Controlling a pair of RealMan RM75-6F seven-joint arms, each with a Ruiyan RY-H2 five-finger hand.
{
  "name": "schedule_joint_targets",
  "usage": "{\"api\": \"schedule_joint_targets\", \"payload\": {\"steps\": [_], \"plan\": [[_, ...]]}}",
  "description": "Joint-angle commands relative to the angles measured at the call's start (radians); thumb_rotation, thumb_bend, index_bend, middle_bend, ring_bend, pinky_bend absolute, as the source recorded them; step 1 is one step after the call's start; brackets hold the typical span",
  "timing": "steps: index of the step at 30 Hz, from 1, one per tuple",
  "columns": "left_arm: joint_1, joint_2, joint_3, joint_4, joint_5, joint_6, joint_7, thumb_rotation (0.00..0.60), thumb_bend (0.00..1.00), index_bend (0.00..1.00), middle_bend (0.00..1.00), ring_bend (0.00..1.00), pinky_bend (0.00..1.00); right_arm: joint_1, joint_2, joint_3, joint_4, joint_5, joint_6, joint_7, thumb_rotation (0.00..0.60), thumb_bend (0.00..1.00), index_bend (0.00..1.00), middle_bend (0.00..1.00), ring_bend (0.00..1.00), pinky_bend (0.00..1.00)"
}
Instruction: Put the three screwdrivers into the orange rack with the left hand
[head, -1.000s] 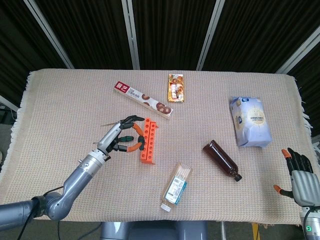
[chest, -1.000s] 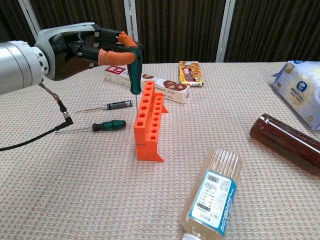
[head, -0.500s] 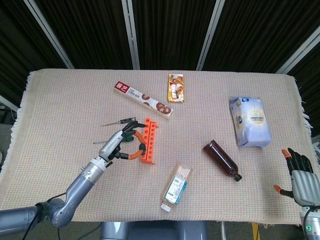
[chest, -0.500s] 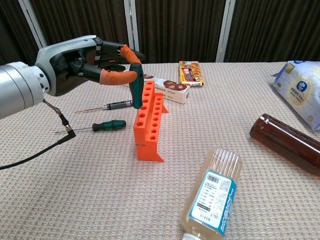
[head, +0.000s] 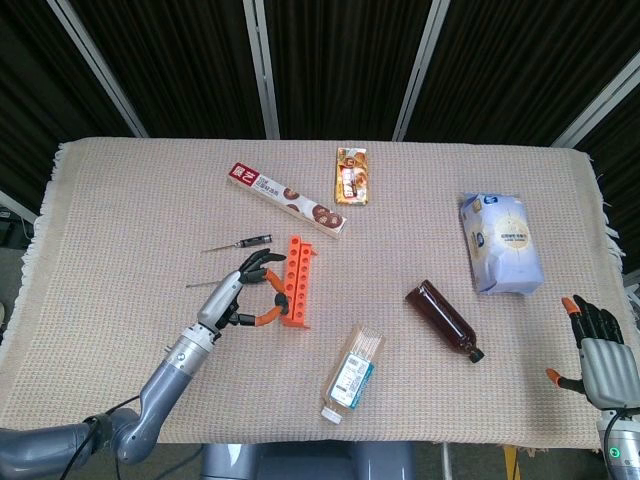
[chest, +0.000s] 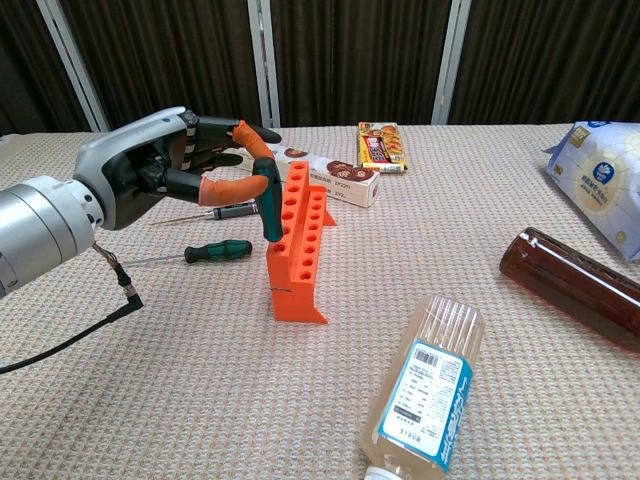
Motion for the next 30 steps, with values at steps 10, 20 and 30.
{"api": "schedule_joint_targets", "payload": {"steps": [10, 20, 30], "plan": [[0.002, -0.02, -0.003, 0.021, -0.011, -0.014, -0.004, 0.6, 0.59, 0.67, 0.13, 0.0, 0.0, 0.0, 0.0, 0.001, -0.002, 0.007, -0.003, -0.003, 0.6, 0.0, 0.0, 0.0, 0.0, 0.0], [0.006, -0.022, -0.003, 0.015, -0.018, -0.011, 0.034, 0.6, 0.52, 0.5, 0.03, 0.0, 0.0, 0.0, 0.0, 0.0, 0.0, 0.012, -0.007, -0.001, 0.6, 0.0, 0.0, 0.0, 0.0, 0.0], [0.011, -0.02, -0.002, 0.01, -0.007, 0.003, 0.065, 0.6, 0.47, 0.14, 0.0, 0.0, 0.0, 0.002, 0.0, 0.001, 0.001, 0.014, -0.011, 0.003, 0.6, 0.0, 0.0, 0.0, 0.0, 0.0]]}}
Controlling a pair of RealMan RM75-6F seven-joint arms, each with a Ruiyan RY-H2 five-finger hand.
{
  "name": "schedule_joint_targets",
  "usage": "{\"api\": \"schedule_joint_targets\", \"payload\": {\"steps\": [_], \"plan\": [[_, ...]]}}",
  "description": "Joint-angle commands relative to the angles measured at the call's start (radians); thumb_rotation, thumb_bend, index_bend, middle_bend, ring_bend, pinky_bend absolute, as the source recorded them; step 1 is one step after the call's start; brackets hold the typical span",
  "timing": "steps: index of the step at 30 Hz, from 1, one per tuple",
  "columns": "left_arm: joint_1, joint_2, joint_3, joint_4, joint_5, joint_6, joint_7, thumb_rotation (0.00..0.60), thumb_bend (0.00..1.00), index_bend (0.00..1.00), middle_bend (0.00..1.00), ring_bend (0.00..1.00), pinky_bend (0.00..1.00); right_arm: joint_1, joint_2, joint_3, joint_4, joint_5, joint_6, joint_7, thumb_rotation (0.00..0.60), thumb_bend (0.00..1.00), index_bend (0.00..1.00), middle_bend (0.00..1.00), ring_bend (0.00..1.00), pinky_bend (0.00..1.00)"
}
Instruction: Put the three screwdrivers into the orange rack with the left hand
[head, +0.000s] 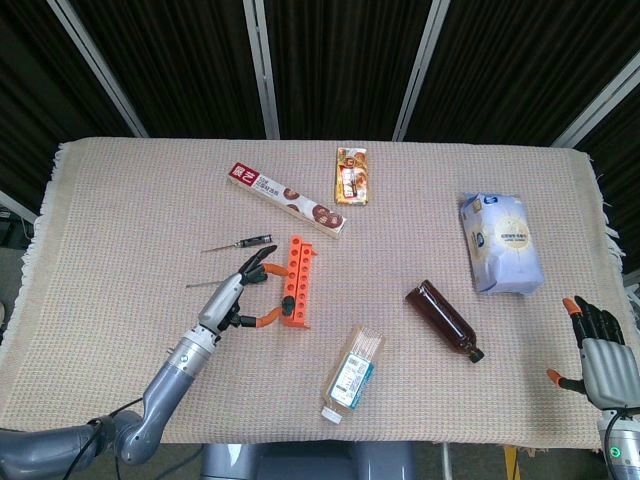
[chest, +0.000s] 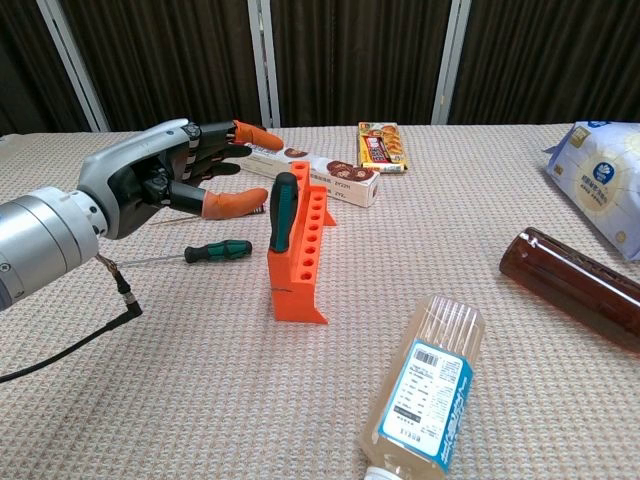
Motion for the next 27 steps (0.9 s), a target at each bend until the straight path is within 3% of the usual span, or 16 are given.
{"api": "schedule_joint_targets", "payload": {"steps": [1, 6, 13, 17, 23, 24, 27], "plan": [[0.002, 0.001, 0.0, -0.003, 0.007, 0.006, 0.004, 0.6, 0.47, 0.13, 0.0, 0.0, 0.0, 0.0, 0.0, 0.0, 0.0, 0.001, -0.001, 0.001, 0.6, 0.0, 0.0, 0.0, 0.0, 0.0], [0.008, 0.003, 0.001, -0.003, 0.036, 0.04, 0.031, 0.6, 0.45, 0.1, 0.0, 0.0, 0.0, 0.001, -0.001, 0.0, 0.002, 0.0, -0.001, 0.003, 0.6, 0.0, 0.0, 0.0, 0.0, 0.0], [0.023, 0.091, -0.038, -0.03, 0.03, 0.078, 0.081, 0.6, 0.42, 0.13, 0.0, 0.0, 0.0, 0.001, 0.001, 0.001, 0.004, 0.006, -0.007, 0.012, 0.6, 0.0, 0.0, 0.0, 0.0, 0.0], [0.009, 0.182, -0.066, -0.033, -0.058, 0.032, 0.237, 0.6, 0.45, 0.24, 0.0, 0.0, 0.0, 0.005, -0.003, 0.002, 0.013, 0.008, -0.016, 0.022, 0.6, 0.0, 0.0, 0.0, 0.0, 0.0], [-0.043, 0.238, -0.065, -0.022, -0.184, -0.056, 0.461, 0.6, 0.5, 0.39, 0.0, 0.0, 0.0, 0.01, -0.008, 0.001, 0.02, 0.002, -0.022, 0.027, 0.6, 0.0, 0.0, 0.0, 0.0, 0.0], [-0.075, 0.238, -0.045, 0.016, -0.207, -0.081, 0.584, 0.6, 0.5, 0.39, 0.0, 0.0, 0.0, 0.011, -0.009, 0.0, 0.021, 0.0, -0.022, 0.028, 0.6, 0.0, 0.0, 0.0, 0.0, 0.0], [-0.128, 0.212, -0.032, 0.042, -0.299, -0.096, 0.782, 0.6, 0.5, 0.4, 0.0, 0.0, 0.0, 0.01, -0.009, -0.001, 0.023, -0.002, -0.019, 0.031, 0.6, 0.0, 0.0, 0.0, 0.0, 0.0]]}}
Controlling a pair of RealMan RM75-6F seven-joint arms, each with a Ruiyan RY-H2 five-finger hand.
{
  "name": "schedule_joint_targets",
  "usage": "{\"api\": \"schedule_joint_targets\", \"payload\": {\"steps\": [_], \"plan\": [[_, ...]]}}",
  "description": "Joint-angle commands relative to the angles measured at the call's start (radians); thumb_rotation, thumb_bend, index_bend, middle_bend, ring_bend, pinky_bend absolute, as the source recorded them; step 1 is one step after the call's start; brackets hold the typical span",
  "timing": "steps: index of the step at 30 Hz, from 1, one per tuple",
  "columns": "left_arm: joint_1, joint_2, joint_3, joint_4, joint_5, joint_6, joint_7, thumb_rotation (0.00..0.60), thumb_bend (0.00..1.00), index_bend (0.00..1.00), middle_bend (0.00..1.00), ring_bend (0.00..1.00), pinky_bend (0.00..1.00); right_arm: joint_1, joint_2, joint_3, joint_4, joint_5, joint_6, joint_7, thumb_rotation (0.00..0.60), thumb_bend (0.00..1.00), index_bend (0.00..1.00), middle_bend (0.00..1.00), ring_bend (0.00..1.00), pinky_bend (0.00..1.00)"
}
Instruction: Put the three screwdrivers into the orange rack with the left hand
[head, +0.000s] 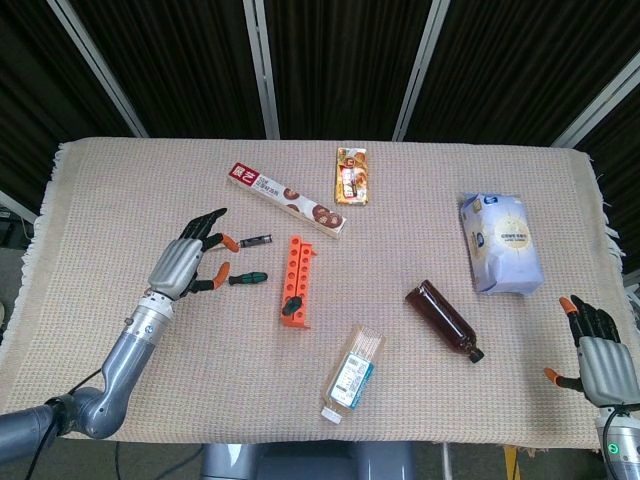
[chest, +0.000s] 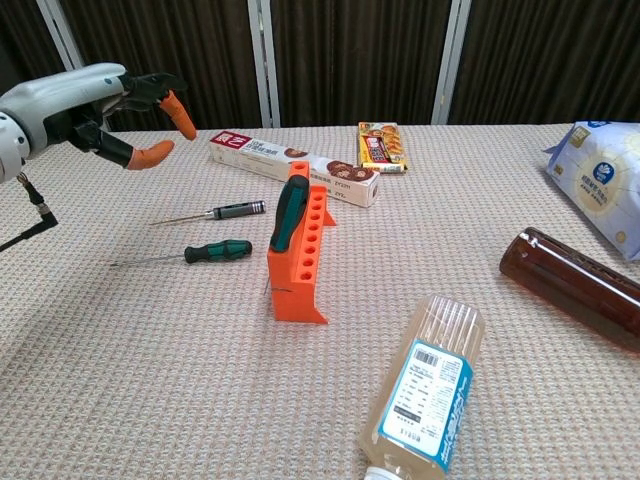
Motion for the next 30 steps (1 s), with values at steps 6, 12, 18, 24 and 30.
{"api": "schedule_joint_targets", "payload": {"steps": [6, 12, 18, 24, 30], "plan": [[-0.191, -0.051, 0.05, 0.103, -0.277, -0.084, 0.577, 0.6, 0.41, 0.43, 0.0, 0.0, 0.0, -0.008, 0.003, -0.003, -0.001, -0.004, 0.013, 0.007, 0.6, 0.0, 0.0, 0.0, 0.0, 0.0], [-0.287, -0.138, 0.073, 0.186, -0.402, -0.093, 0.775, 0.6, 0.39, 0.44, 0.0, 0.0, 0.0, -0.016, 0.003, -0.003, 0.003, 0.002, 0.021, 0.006, 0.6, 0.0, 0.0, 0.0, 0.0, 0.0], [-0.341, -0.22, 0.095, 0.249, -0.481, -0.057, 0.898, 0.599, 0.32, 0.43, 0.0, 0.0, 0.0, -0.019, 0.004, -0.003, 0.003, 0.002, 0.024, 0.007, 0.6, 0.0, 0.0, 0.0, 0.0, 0.0], [-0.368, -0.281, 0.112, 0.275, -0.504, -0.027, 0.96, 0.6, 0.31, 0.43, 0.0, 0.0, 0.0, -0.021, 0.006, -0.003, 0.004, 0.003, 0.025, 0.01, 0.6, 0.0, 0.0, 0.0, 0.0, 0.0], [-0.369, -0.311, 0.122, 0.285, -0.506, 0.001, 0.978, 0.6, 0.22, 0.42, 0.0, 0.0, 0.0, -0.021, 0.005, -0.002, 0.007, 0.004, 0.022, 0.014, 0.6, 0.0, 0.0, 0.0, 0.0, 0.0]]}}
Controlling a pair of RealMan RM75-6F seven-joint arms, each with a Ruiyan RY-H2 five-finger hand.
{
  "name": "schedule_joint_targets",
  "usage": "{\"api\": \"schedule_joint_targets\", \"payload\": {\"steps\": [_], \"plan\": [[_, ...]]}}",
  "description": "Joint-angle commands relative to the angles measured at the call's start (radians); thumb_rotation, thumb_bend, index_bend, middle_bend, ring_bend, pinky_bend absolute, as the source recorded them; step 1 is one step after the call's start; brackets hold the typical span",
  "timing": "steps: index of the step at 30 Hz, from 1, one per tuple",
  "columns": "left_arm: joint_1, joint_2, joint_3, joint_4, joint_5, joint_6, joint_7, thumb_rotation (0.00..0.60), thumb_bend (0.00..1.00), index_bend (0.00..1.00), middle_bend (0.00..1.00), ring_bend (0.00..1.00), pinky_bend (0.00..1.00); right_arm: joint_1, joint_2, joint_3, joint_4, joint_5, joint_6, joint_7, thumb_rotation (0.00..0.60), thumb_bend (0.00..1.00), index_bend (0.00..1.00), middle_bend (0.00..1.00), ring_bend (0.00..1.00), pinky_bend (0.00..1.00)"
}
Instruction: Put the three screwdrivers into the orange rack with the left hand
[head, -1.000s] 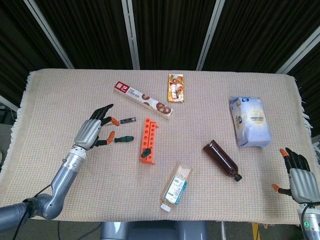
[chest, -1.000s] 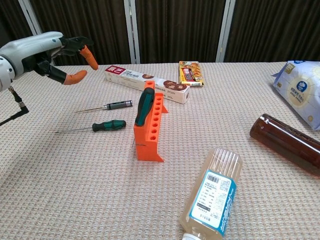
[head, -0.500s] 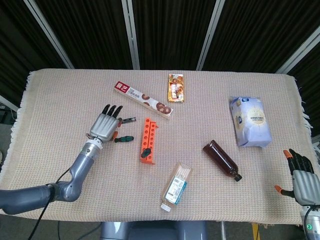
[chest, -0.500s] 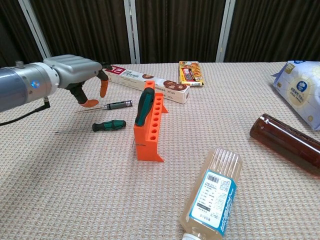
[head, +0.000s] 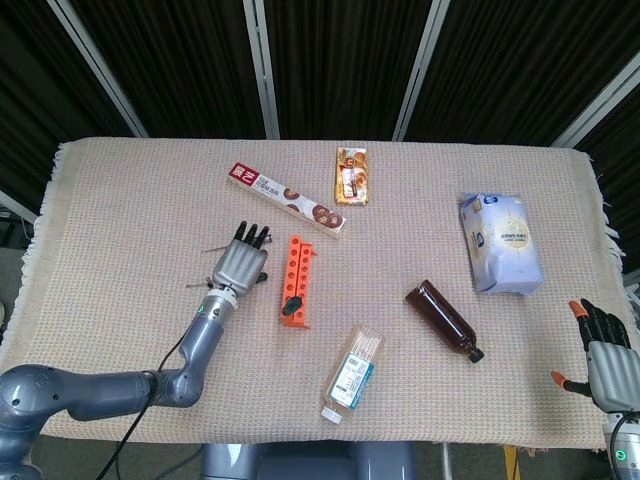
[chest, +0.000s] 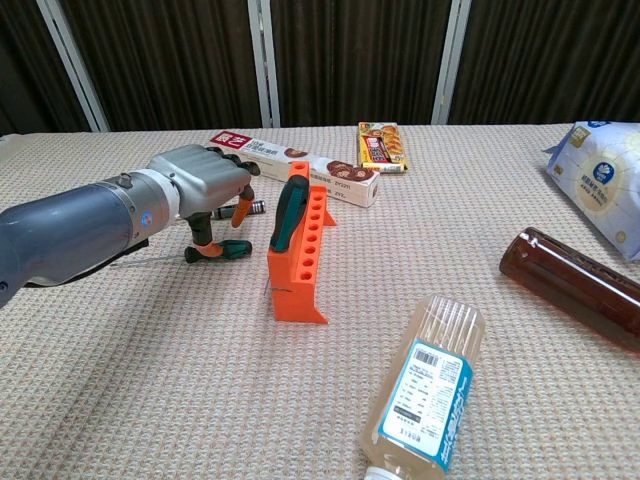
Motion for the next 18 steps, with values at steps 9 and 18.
{"api": "schedule_joint_targets", "payload": {"steps": [9, 18], "plan": [[0.012, -0.056, -0.008, 0.057, -0.016, 0.009, -0.028, 0.6, 0.22, 0.39, 0.0, 0.0, 0.0, 0.0, -0.001, 0.0, 0.007, -0.001, -0.003, 0.009, 0.6, 0.0, 0.0, 0.0, 0.0, 0.0], [0.008, -0.089, -0.022, 0.096, -0.028, -0.011, -0.035, 0.6, 0.24, 0.4, 0.0, 0.0, 0.0, -0.003, 0.0, 0.0, 0.006, 0.003, -0.003, 0.007, 0.6, 0.0, 0.0, 0.0, 0.0, 0.0]]}}
